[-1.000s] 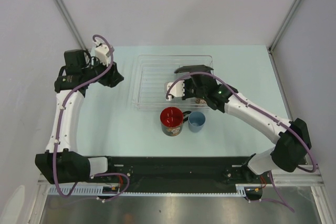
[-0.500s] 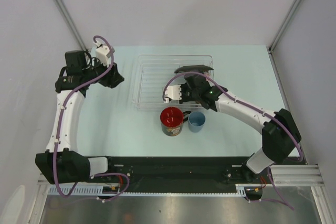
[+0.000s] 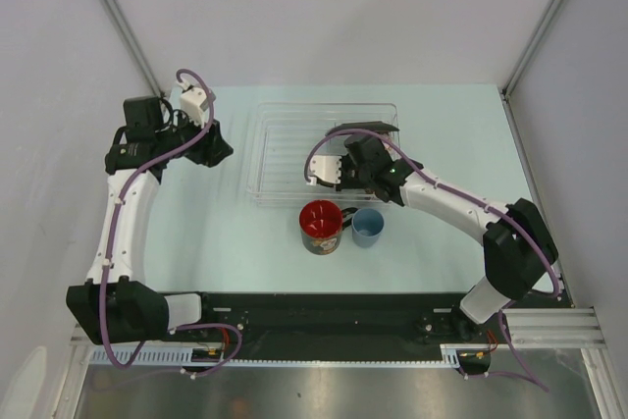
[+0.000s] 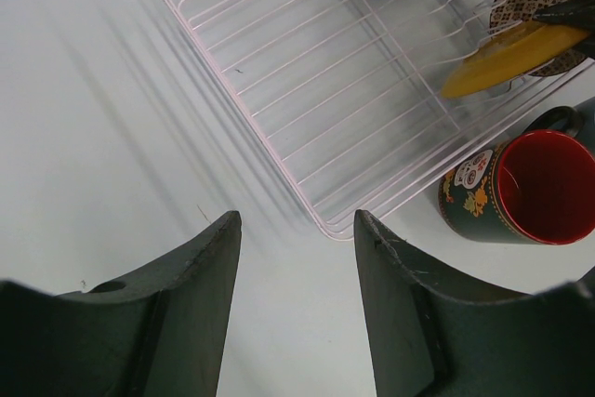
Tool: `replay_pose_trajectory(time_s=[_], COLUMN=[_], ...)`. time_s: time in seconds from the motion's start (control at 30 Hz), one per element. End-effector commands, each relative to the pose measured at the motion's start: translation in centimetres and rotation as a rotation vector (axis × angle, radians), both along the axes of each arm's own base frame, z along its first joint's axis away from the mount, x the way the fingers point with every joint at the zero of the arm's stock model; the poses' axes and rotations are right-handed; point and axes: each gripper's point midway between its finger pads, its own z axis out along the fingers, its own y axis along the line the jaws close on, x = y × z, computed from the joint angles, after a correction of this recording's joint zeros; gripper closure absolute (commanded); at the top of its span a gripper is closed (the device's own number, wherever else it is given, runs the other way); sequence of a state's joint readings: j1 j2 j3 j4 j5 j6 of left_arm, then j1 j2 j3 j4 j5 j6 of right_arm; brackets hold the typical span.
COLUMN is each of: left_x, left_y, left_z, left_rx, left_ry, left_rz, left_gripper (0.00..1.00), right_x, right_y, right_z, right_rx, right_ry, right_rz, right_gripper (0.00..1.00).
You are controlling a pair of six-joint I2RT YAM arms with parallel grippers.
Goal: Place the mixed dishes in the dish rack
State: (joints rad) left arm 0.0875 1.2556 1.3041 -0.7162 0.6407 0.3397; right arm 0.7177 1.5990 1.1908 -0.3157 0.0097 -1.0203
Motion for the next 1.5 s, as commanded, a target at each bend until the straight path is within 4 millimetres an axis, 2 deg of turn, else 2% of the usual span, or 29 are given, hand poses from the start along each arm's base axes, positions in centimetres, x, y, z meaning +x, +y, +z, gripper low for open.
replay_pose_trajectory(time_s=[0.0, 0.03, 0.17, 0.27, 0.33, 0.4, 0.47, 0.5, 0.53, 0.6, 0.67, 0.77, 0.83, 0.87, 0.97, 1.0, 1.07, 1.1, 1.17, 1.2, 1.23, 1.27, 1.3, 1.33, 1.47], left_x=[-0.1, -0.1, -0.1, 0.0, 0.1, 0.1, 0.1, 0.1, 0.1, 0.1, 0.1, 0.0, 0.0, -0.1, -0.3, -0.4, -0.7, -0.8, -1.1, -1.3, -1.4, -1.5, -1.7, -1.9, -2.1], left_y=[-0.2, -0.2, -0.2, -0.2, -0.2, -0.2, -0.2, -0.2, -0.2, -0.2, -0.1, -0.1, -0.1, -0.1, -0.1, -0.1, -0.1, 0.1, 0.1, 0.2, 0.2, 0.3, 0.2, 0.3, 0.3], left_z=[1.7, 1.8, 1.9, 1.9, 2.0, 2.0, 2.0, 2.0, 2.1, 2.0, 2.0, 2.1, 2.2, 2.3, 2.6, 2.6, 2.7, 2.5, 2.5, 2.2, 2.1, 2.1, 1.9, 1.8, 1.7], left_rx=[-0.011, -0.011, -0.011, -0.009, -0.01, -0.01, -0.012, -0.012, -0.012, -0.01, -0.007, -0.005, -0.004, -0.005, -0.007, -0.006, 0.0, 0.006, 0.014, 0.018, 0.022, 0.024, 0.026, 0.028, 0.037], left_ry=[-0.065, -0.068, -0.067, -0.067, -0.067, -0.065, -0.066, -0.064, -0.066, -0.064, -0.063, -0.066, -0.071, -0.071, -0.072, -0.071, -0.08, -0.076, -0.08, -0.075, -0.075, -0.078, -0.075, -0.074, -0.079], left_rz=[-0.017, -0.017, -0.017, -0.016, -0.015, -0.015, -0.016, -0.016, -0.016, -0.015, -0.012, -0.012, -0.012, -0.011, -0.008, -0.007, -0.005, -0.002, 0.0, 0.003, 0.002, 0.002, 0.001, 0.0, 0.0], left_gripper=[0.43, 0.43, 0.43, 0.43, 0.43, 0.43, 0.43, 0.43, 0.43, 0.43, 0.43, 0.43, 0.42, 0.43, 0.43, 0.43, 0.43, 0.42, 0.42, 0.42, 0.42, 0.42, 0.42, 0.42, 0.43], right_x=[0.1, -0.3, -0.9, -1.3, -1.8, -2.1, -2.6, -2.7, -3.0, -3.4, -3.8, -4.4, -5.6, -6.5, -8.5, -9.3, -10.2, -11.0, -12.3, -12.8, -13.6, -13.8, -13.9, -14.1, -15.0], right_y=[-1.0, -1.2, -1.5, -1.5, -1.3, -1.4, -1.0, -0.9, -0.8, -1.0, -0.9, -0.8, 0.2, 1.8, 4.1, 5.4, 6.8, 8.0, 9.2, 9.4, 9.8, 9.6, 9.4, 9.2, 9.3], right_z=[-0.1, -0.4, -0.2, 1.1, 2.4, 4.0, 5.5, 6.4, 7.9, 8.9, 11.0, 12.9, 13.4, 14.5, 14.2, 13.1, 12.6, 11.4, 9.8, 7.8, 6.9, 6.0, 5.2, 3.9, 2.4], right_rx=[0.012, 0.005, 0.012, 0.053, 0.09, 0.111, 0.151, 0.178, 0.209, 0.244, 0.294, 0.43, 0.503, 0.545, 0.533, 0.482, 0.453, 0.41, 0.375, 0.331, 0.309, 0.284, 0.264, 0.227, 0.198], right_ry=[0.023, 0.04, 0.06, 0.053, 0.039, 0.007, -0.017, -0.028, -0.042, -0.039, -0.073, -0.036, 0.049, 0.09, 0.169, 0.2, 0.239, 0.282, 0.325, 0.343, 0.349, 0.344, 0.344, 0.353, 0.406], right_rz=[-0.097, -0.104, -0.135, -0.153, -0.16, -0.175, -0.205, -0.225, -0.235, -0.291, -0.349, -0.454, -0.446, -0.387, -0.305, -0.274, -0.252, -0.234, -0.208, -0.209, -0.191, -0.193, -0.197, -0.207, -0.217], right_gripper=[0.86, 0.78, 0.66, 0.61, 0.51, 0.47, 0.3, 0.01, 0.0, 0.0, 0.0, 0.0, 0.0, 0.0, 0.0, 0.0, 0.0, 0.0, 0.0, 0.02, 0.04, 0.07, 0.15, 0.17, 0.21])
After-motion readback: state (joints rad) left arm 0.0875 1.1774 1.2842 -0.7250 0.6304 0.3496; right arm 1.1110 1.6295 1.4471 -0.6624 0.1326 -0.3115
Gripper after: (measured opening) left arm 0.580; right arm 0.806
